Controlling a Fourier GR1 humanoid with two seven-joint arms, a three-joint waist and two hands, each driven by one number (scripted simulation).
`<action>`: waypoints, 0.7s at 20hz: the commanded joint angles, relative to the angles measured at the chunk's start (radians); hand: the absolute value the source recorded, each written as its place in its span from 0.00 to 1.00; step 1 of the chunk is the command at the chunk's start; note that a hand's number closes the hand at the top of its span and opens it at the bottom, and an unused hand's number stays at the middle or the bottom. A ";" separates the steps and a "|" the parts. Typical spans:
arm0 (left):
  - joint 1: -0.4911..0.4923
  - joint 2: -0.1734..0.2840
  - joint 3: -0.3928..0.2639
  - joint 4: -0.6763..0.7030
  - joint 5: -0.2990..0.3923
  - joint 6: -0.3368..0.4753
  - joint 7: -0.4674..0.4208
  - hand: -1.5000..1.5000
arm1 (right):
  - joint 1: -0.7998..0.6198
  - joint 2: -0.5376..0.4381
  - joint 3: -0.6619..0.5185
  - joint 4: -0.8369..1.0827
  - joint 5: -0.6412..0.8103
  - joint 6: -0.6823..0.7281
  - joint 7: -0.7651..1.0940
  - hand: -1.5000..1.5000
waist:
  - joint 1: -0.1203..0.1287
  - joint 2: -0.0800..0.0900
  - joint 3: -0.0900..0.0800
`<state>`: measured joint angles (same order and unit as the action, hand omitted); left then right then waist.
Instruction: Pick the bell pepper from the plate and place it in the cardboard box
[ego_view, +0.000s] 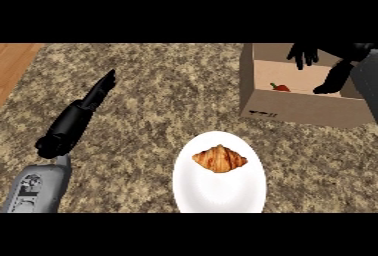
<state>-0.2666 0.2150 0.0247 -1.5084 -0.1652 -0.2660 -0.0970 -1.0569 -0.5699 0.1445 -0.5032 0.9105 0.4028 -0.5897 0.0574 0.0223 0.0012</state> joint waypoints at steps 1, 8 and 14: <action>0.034 -0.027 -0.035 -0.063 -0.013 0.010 0.027 0.50 | -0.001 -0.021 0.019 0.112 0.022 -0.015 -0.194 0.00 | 0.007 -0.002 0.001; 0.000 -0.007 0.006 -0.019 0.002 0.007 0.035 0.50 | -0.070 0.041 -0.285 0.191 -0.320 0.138 -0.264 0.00 | -0.009 -0.005 0.004; 0.002 0.006 0.006 -0.031 0.014 -0.016 0.020 0.50 | -0.119 0.033 -0.507 0.364 -0.549 0.252 -0.037 0.00 | 0.006 0.001 0.002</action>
<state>-0.2719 0.2085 0.0252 -1.5330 -0.1635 -0.2635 -0.0682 -1.1490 -0.5316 -0.2386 -0.2333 0.4885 0.5133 -0.6580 0.0548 0.0222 0.0039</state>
